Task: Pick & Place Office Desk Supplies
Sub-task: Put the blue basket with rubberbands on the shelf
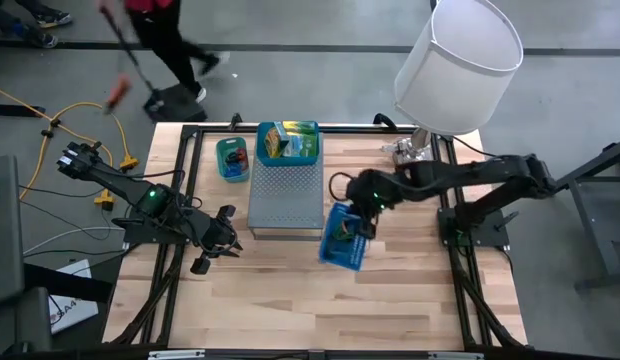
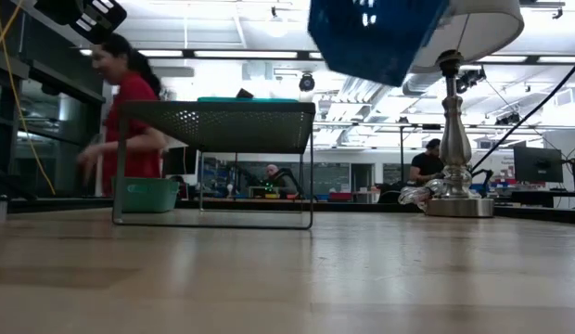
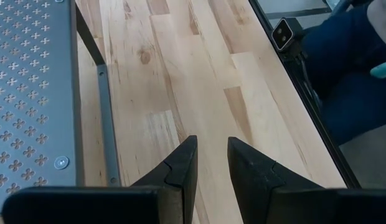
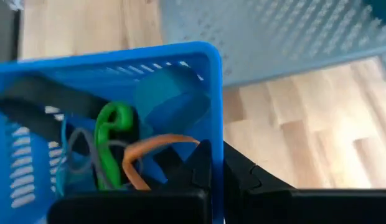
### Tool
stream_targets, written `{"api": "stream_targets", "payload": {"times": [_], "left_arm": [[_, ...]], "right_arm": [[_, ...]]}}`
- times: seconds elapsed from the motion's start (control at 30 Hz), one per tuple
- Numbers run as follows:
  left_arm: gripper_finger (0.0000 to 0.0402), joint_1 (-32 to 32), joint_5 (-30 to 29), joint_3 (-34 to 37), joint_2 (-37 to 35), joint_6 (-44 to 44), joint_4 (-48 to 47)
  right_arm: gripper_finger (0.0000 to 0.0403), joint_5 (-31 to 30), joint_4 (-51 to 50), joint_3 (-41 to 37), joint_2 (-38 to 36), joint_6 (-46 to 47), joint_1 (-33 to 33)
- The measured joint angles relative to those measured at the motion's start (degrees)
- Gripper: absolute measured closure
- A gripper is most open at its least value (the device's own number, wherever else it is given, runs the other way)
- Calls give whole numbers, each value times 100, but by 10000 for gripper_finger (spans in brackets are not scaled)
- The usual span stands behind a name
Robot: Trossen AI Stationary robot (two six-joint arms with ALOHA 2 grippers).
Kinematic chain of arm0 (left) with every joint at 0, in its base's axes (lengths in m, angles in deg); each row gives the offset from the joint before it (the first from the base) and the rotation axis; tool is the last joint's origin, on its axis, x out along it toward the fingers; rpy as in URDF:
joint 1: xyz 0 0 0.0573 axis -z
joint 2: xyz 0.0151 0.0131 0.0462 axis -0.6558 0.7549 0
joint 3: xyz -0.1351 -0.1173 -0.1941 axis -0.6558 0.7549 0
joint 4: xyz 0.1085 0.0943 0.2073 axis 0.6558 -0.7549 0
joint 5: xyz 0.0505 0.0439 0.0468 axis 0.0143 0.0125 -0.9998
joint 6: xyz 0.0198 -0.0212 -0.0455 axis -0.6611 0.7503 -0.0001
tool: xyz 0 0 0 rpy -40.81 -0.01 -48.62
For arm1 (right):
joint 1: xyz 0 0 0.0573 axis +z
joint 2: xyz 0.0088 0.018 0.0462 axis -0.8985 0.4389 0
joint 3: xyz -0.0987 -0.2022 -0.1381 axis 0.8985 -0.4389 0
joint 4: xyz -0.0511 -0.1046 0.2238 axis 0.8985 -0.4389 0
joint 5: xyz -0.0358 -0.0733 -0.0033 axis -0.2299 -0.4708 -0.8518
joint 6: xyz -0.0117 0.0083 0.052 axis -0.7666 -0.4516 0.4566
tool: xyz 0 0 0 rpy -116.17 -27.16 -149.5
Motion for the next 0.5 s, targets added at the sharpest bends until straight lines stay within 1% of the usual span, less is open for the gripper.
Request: {"api": "stream_targets", "payload": {"times": [0.13, 0.27, 0.37, 0.5], "left_arm": [[319, 0, 0, 0, 0, 0, -1], [319, 0, 0, -2, 0, 0, 1], [319, 2, 0, -2, 2, 0, 21], [319, 0, 0, -2, 2, 0, 41]], "right_arm": [[399, 271, 322, 212, 277, -439, -338], [399, 295, 577, 450, 566, -637, -557], [399, 328, 798, 660, 848, -601, -701], [399, 502, 688, 1179, 1280, -285, -915]]}}
